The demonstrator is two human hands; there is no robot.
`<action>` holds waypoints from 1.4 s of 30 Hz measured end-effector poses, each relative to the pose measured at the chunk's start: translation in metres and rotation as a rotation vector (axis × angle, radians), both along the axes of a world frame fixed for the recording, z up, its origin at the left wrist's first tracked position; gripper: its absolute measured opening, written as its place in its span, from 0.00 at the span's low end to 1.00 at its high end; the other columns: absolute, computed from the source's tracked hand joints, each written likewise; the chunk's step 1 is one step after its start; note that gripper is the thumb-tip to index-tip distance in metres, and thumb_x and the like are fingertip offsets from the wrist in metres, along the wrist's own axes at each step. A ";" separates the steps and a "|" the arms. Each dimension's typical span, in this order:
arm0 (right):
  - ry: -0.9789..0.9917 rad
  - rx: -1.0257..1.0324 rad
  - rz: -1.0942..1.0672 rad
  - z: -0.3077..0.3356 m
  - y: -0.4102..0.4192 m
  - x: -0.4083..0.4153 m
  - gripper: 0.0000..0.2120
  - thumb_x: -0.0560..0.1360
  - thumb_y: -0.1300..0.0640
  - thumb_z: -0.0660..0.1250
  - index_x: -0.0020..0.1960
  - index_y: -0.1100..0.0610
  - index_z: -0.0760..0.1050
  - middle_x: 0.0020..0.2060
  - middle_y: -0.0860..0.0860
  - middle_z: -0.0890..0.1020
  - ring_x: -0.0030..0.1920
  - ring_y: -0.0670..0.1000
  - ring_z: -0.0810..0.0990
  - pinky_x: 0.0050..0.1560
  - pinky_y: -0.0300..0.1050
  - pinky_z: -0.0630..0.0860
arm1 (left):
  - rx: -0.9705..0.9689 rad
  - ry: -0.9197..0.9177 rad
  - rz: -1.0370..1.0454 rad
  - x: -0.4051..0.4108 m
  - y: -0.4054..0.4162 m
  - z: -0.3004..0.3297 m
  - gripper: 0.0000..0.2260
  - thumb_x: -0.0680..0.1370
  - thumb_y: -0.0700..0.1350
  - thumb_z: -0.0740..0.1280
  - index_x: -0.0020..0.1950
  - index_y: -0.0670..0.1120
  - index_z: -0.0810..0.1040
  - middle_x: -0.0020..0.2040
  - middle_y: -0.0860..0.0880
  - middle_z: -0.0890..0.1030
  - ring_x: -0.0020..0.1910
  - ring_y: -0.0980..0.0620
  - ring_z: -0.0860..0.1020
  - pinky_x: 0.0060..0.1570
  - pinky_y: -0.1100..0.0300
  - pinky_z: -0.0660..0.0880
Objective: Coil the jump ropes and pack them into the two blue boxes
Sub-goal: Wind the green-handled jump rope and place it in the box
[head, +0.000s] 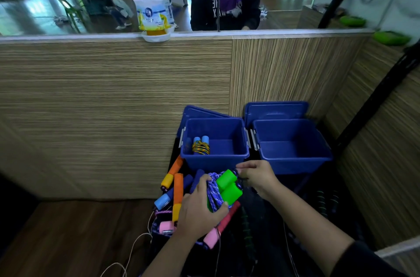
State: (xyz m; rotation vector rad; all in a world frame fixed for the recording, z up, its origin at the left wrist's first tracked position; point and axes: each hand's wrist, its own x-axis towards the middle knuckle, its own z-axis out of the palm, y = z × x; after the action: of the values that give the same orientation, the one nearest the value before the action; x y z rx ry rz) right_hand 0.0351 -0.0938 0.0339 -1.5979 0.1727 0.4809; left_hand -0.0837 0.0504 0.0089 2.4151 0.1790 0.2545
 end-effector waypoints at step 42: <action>-0.321 -0.280 -0.056 0.013 0.010 -0.024 0.06 0.65 0.56 0.77 0.36 0.58 0.83 0.30 0.48 0.81 0.31 0.42 0.75 0.30 0.28 0.69 | -0.141 -0.071 0.156 0.013 -0.023 0.001 0.34 0.64 0.64 0.67 0.63 0.56 0.56 0.51 0.53 0.76 0.49 0.48 0.79 0.44 0.48 0.77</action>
State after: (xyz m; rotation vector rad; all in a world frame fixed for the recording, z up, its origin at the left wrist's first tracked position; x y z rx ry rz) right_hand 0.0106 -0.0836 0.0471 -1.9152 0.0417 0.1553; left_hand -0.0703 0.0279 0.0095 2.2516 0.3431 0.3850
